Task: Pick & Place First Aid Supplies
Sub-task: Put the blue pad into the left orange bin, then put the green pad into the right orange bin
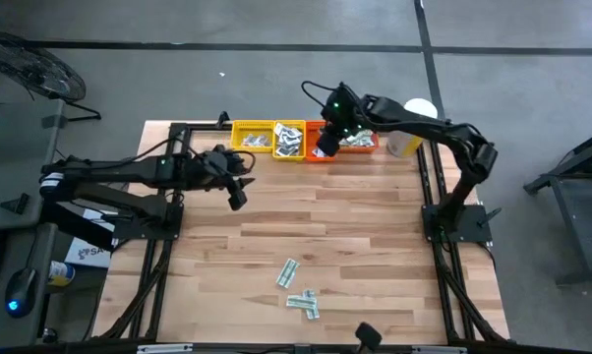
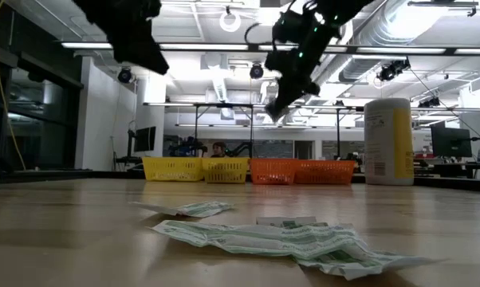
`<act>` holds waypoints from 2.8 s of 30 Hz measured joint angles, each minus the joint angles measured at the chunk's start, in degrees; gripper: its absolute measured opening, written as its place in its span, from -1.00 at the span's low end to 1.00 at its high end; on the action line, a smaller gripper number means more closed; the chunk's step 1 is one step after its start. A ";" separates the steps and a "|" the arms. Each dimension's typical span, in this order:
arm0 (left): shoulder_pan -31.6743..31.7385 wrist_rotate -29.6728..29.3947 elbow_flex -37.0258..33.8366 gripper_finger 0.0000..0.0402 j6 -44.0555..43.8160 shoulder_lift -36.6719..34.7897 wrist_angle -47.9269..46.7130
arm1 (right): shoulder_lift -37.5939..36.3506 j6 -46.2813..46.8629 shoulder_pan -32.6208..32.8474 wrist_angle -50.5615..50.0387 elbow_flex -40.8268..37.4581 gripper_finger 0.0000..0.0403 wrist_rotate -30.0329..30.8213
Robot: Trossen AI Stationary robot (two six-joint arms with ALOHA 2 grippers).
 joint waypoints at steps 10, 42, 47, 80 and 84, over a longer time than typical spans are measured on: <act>5.66 15.28 -14.24 -0.37 -2.23 -3.24 15.73 | 8.99 8.97 -2.46 3.30 0.00 -1.00 -1.34; 9.55 25.67 -19.86 -0.37 -3.08 -3.15 21.03 | 7.00 10.47 0.60 2.60 -0.02 -0.38 -9.94; 9.55 25.68 -19.86 -0.37 -5.44 -3.13 20.74 | 6.21 7.80 6.23 0.73 -0.02 -0.37 -12.59; 4.76 25.02 -19.78 -0.37 -22.11 6.54 20.44 | 6.45 23.41 48.00 3.82 -0.02 -0.37 13.61; 1.92 23.92 -19.78 -0.37 -23.16 7.50 20.14 | 6.50 23.74 51.78 7.57 -0.02 -0.37 16.73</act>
